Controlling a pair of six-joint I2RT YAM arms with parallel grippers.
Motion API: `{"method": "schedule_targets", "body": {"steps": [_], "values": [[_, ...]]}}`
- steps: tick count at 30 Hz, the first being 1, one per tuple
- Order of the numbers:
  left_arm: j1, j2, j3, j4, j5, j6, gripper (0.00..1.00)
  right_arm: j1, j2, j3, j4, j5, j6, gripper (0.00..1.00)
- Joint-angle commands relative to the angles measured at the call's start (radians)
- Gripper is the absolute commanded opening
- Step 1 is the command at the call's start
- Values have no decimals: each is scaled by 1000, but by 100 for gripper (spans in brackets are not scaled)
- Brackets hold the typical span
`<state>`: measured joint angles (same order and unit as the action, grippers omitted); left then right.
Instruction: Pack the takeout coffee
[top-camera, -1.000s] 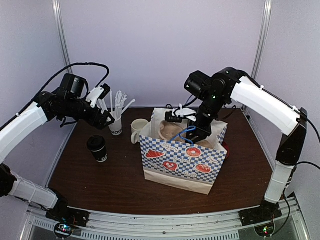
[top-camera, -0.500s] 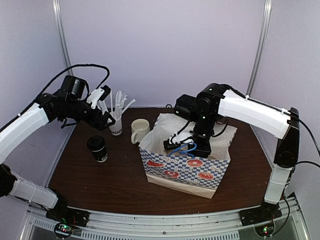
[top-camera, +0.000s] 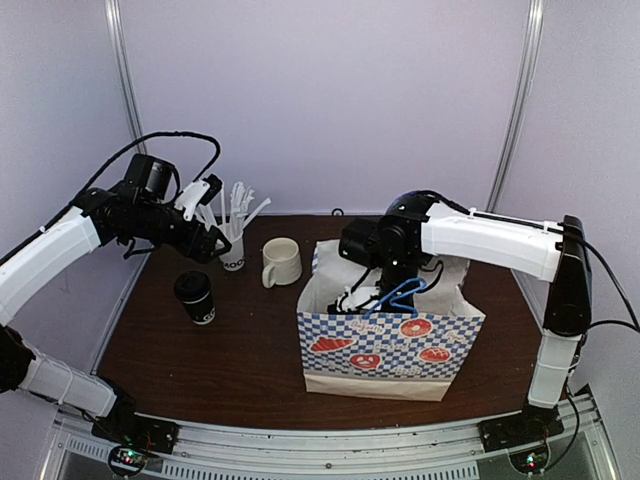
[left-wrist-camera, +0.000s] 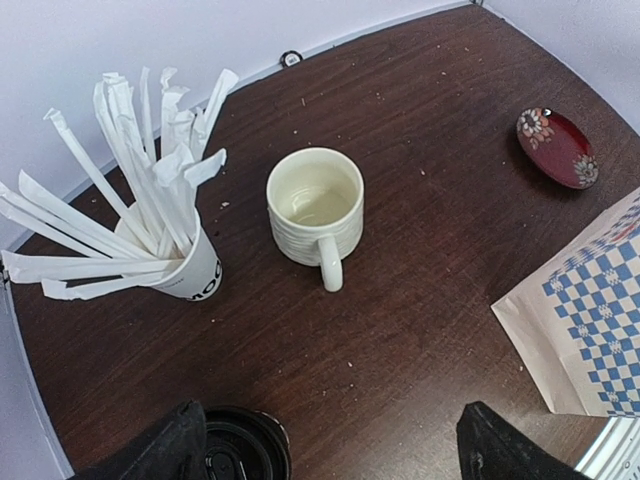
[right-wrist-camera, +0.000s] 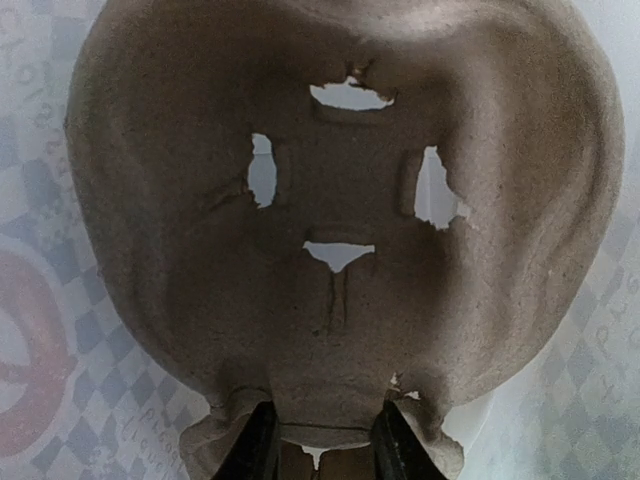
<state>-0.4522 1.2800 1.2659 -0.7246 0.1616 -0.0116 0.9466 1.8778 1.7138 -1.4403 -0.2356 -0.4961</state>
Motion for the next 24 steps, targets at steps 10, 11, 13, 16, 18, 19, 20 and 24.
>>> {"method": "schedule_targets", "body": {"steps": [10,11,13,16,18,19,20,24], "values": [[20,16,-23,53,28,-7,91,13,4,-128,110,3,-7,32],[22,16,-22,53,31,-8,91,15,4,-134,113,3,-7,33],[24,16,-22,52,35,-8,91,17,-2,-134,113,7,-6,39],[26,19,-23,53,36,-8,91,17,-23,-128,113,22,-9,47],[26,18,-22,53,37,-9,91,17,-39,-121,107,38,-16,53],[26,20,-20,53,39,-9,91,17,-49,-118,106,47,-20,56],[26,20,-15,49,40,-9,91,17,-57,-116,103,51,-24,59],[26,16,33,-21,30,-32,90,16,-98,-95,76,62,-45,60]]}}
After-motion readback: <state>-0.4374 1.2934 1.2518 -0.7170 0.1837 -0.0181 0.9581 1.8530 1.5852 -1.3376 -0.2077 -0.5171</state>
